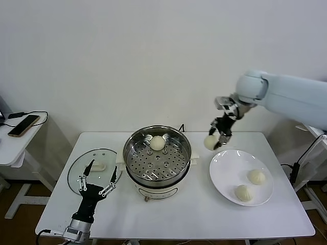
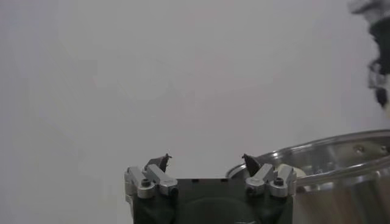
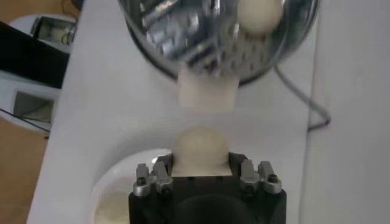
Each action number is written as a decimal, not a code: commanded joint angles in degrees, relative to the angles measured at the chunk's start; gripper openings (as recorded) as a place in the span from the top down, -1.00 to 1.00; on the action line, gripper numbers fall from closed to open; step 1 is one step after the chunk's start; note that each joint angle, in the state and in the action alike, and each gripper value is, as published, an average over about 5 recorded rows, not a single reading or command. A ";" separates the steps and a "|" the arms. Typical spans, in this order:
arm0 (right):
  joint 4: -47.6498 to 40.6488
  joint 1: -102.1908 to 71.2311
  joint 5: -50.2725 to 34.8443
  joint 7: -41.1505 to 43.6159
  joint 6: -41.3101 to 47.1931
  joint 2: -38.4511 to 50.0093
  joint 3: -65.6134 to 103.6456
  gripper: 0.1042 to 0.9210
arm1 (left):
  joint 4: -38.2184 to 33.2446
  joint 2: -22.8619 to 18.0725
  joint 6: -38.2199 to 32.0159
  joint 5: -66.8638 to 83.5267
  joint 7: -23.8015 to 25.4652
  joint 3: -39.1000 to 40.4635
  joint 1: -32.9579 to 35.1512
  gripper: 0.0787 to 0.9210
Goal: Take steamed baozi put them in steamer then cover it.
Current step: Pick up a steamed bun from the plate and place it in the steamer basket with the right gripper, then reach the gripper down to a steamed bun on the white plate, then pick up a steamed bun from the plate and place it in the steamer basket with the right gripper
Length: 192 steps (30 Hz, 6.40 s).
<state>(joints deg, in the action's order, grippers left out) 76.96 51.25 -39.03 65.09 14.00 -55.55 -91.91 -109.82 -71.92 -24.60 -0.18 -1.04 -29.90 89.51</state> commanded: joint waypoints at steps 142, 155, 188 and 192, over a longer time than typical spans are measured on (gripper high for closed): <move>9.50 7.04 23.28 4.19 -26.07 4.11 4.56 -0.15 | 0.86 0.35 -0.06 -0.91 -1.51 -0.24 -0.42 -0.77; 15.95 -2.36 34.06 -0.46 -38.10 -8.09 8.54 -0.15 | 0.10 0.18 0.02 -0.21 -1.52 -0.48 -0.18 -0.77; 9.64 -19.46 53.10 -6.09 -51.40 -14.55 13.50 -0.30 | 0.70 -0.12 -0.29 0.29 -1.87 -0.88 -0.49 -0.77; 9.33 -18.86 53.93 -6.05 -51.76 -14.35 14.37 -0.51 | 0.86 -0.07 -0.38 0.34 -1.91 -0.89 -0.50 -0.77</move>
<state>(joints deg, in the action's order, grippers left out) 86.68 33.55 12.06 59.67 -36.21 -69.37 -78.51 -109.05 -72.02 -24.92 0.14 -2.93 -30.78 89.01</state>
